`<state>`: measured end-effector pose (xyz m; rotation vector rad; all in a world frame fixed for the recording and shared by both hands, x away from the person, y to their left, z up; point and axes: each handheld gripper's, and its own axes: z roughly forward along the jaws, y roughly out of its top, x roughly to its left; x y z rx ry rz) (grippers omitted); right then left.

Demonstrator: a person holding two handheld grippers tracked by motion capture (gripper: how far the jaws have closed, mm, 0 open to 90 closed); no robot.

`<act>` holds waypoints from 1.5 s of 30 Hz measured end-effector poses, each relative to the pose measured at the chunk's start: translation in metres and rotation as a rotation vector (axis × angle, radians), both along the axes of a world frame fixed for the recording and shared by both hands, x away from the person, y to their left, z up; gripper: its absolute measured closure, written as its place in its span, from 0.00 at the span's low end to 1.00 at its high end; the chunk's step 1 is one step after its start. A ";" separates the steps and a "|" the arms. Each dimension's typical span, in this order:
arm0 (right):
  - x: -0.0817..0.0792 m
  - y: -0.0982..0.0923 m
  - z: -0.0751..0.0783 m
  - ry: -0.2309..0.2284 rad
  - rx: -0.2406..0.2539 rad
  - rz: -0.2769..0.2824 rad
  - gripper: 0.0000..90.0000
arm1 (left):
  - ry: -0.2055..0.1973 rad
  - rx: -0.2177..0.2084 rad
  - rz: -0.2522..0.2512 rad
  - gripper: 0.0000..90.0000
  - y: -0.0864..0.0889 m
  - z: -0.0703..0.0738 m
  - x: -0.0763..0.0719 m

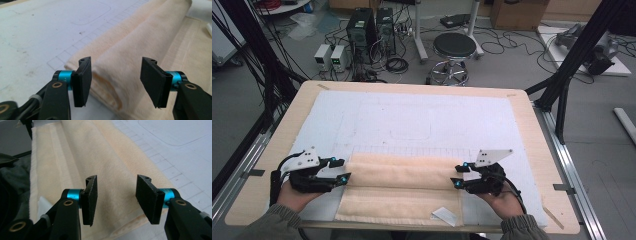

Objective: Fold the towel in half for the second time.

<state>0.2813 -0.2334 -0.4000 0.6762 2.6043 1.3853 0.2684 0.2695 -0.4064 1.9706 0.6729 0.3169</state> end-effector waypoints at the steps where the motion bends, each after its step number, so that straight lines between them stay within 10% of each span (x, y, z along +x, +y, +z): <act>1: 0.003 0.001 -0.001 0.007 -0.006 0.002 0.56 | 0.026 -0.001 -0.012 0.45 -0.005 -0.001 0.010; 8: 0.019 0.001 -0.012 0.088 -0.027 0.017 0.64 | 0.120 0.008 -0.037 0.54 -0.013 -0.011 0.029; 13: 0.012 0.002 -0.010 0.090 -0.024 0.084 0.90 | 0.089 -0.001 -0.078 0.87 -0.011 -0.008 0.021; 16: 0.003 0.003 -0.004 0.068 -0.011 0.105 0.91 | 0.038 0.011 -0.103 0.90 -0.007 0.000 0.006; 28: -0.047 0.003 0.008 0.020 0.012 0.207 0.89 | 0.022 0.031 -0.221 0.85 0.008 0.007 -0.055; 35: -0.052 0.000 0.011 0.044 0.057 0.233 0.76 | 0.050 0.016 -0.229 0.67 0.008 0.005 -0.056; 45: -0.050 0.020 -0.018 0.098 -0.084 0.286 0.75 | 0.091 0.112 -0.287 0.69 -0.012 -0.011 -0.051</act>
